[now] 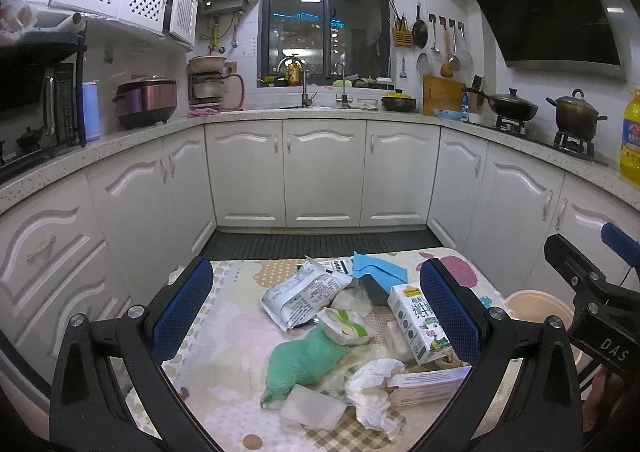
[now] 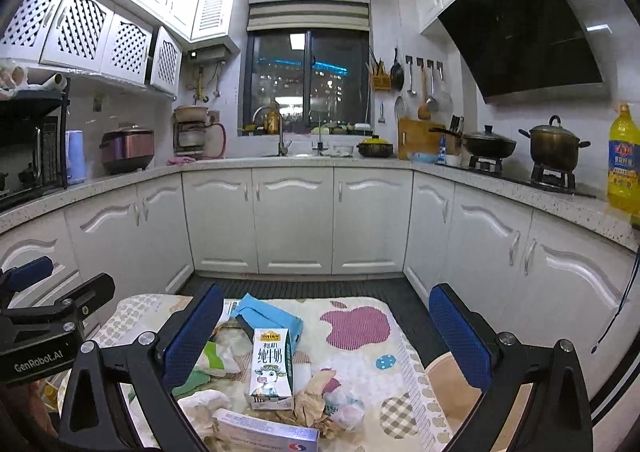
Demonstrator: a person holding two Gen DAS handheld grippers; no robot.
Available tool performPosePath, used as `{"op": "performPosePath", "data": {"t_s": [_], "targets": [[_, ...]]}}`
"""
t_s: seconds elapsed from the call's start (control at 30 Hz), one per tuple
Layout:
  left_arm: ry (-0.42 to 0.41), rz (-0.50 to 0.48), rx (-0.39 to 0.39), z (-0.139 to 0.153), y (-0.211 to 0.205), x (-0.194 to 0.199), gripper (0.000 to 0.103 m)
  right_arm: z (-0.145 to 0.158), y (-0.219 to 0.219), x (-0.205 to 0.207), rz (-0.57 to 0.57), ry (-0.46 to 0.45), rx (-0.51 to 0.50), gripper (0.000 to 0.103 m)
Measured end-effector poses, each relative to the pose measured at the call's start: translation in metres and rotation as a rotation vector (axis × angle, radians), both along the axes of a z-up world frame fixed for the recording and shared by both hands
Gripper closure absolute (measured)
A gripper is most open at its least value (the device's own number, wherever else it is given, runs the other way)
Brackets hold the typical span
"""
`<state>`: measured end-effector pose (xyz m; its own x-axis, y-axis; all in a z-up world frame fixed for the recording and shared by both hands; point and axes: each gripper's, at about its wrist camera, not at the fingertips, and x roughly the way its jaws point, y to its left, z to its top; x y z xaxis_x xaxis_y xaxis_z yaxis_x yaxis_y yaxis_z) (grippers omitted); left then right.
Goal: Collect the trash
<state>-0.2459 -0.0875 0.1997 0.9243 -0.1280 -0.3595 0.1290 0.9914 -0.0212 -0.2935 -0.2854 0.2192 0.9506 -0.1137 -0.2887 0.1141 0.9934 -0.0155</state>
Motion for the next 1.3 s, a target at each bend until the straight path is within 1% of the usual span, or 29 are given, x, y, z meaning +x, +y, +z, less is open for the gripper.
{"op": "performPosePath", "data": {"t_s": [0.23,0.43,0.6,0.93,1.3], "targets": [[0.016,-0.005,-0.020,-0.004,0.000,0.000,0.000,-0.004,0.001,0.005,0.002,0.036,0.026,0.001],[0.022,-0.007,-0.045,-0.005,0.002,-0.002,0.000,-0.004,0.001,0.004,-0.008,0.035,0.033,0.001],[0.019,-0.002,-0.042,-0.005,0.000,-0.004,0.000,-0.004,0.003,0.005,0.000,0.036,0.026,0.001],[0.026,0.005,-0.056,-0.008,0.007,-0.003,0.000,-0.005,0.007,0.007,0.006,0.047,0.030,0.001],[0.026,0.015,-0.047,-0.009,0.011,-0.002,0.000,-0.006,0.008,0.010,0.003,0.056,0.030,0.001]]}}
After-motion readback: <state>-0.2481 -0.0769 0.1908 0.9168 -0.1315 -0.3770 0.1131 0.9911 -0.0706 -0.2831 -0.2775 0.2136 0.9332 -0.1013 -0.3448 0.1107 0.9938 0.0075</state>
